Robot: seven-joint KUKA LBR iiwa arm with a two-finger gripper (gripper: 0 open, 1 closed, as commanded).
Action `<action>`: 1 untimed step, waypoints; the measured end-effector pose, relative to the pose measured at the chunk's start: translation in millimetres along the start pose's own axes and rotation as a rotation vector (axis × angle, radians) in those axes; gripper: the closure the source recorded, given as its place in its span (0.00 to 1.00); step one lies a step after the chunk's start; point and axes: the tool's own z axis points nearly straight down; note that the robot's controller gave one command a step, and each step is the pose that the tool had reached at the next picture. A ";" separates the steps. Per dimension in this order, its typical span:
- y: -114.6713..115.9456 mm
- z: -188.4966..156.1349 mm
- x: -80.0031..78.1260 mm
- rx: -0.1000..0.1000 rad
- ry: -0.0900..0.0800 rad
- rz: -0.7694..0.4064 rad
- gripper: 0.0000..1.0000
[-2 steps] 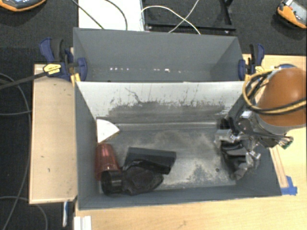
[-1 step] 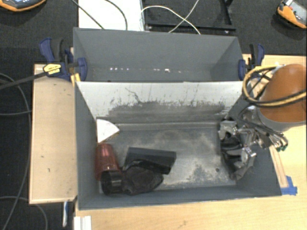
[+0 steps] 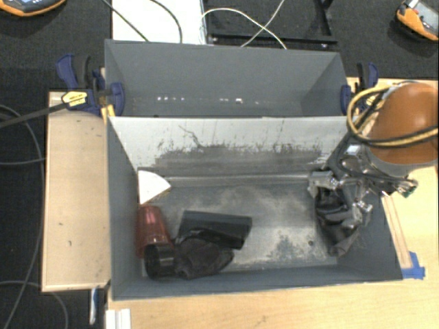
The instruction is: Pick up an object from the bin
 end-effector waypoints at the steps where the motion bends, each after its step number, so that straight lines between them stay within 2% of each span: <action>1: 1.7 61.1 -21.2 -0.006 -0.008 -0.291 0.00</action>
Offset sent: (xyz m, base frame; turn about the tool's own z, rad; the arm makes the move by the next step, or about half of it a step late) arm 0.0355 -0.0049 -0.0616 -0.4609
